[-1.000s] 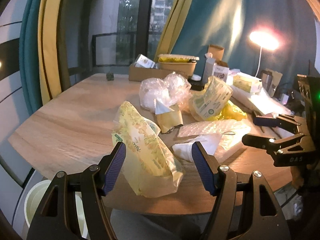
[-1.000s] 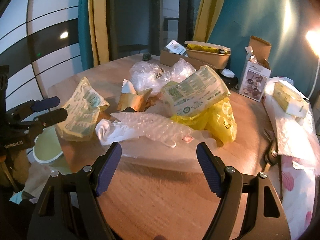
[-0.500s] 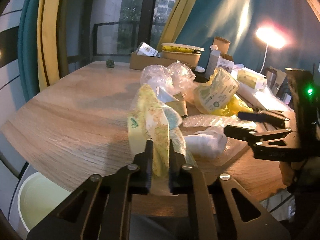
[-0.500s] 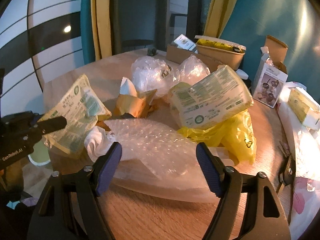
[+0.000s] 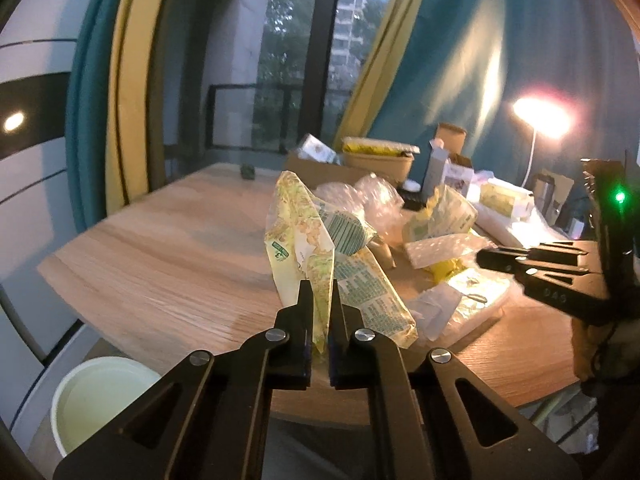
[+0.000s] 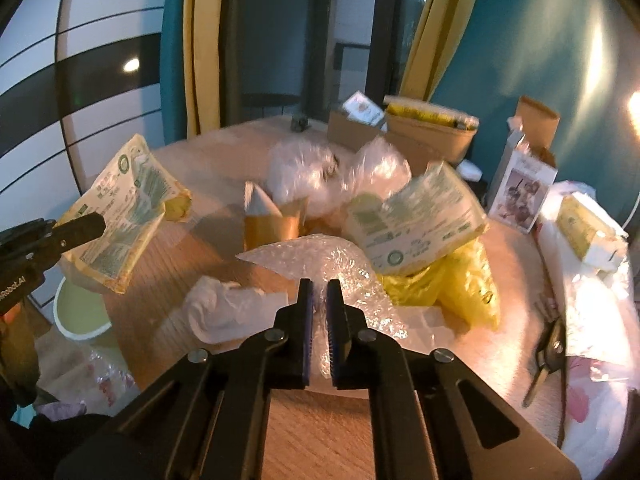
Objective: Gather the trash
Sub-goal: 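Carry the snack bag with the left gripper over the white bucket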
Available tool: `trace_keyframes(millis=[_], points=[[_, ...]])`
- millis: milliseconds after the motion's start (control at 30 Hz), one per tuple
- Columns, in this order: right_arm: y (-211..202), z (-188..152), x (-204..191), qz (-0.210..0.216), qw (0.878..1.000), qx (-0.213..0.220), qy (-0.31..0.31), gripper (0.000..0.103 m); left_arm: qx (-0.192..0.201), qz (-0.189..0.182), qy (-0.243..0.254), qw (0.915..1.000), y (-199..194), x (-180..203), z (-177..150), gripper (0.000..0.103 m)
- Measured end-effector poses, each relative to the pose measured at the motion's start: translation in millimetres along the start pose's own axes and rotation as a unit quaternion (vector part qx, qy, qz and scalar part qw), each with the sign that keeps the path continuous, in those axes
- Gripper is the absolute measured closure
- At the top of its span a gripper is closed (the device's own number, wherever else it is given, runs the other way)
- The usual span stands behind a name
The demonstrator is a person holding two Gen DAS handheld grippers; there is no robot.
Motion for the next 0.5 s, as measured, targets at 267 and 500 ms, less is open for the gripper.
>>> trace_keyframes(millis=[267,500], points=[[-30,25,-26,-0.004,0.999,0.052,-0.018,0.097,0.039,0.025,-0.013,0.9989,-34,-29,3,0.097],[-31,46,-66,0.021,0.996,0.071,-0.051,0.097,0.058,0.058,-0.037,0.9960,-60,-69,-5,0.097]])
Point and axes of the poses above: each gripper's, at about its wrist camera, not at the fingertips, and y roughly the way its jaws point, x to its right, z to its top, the point moved 2 cm from there along y, roughly the way its jaws point, and after that the axes turned 11 degrees about -y, right-handed, at the moved point
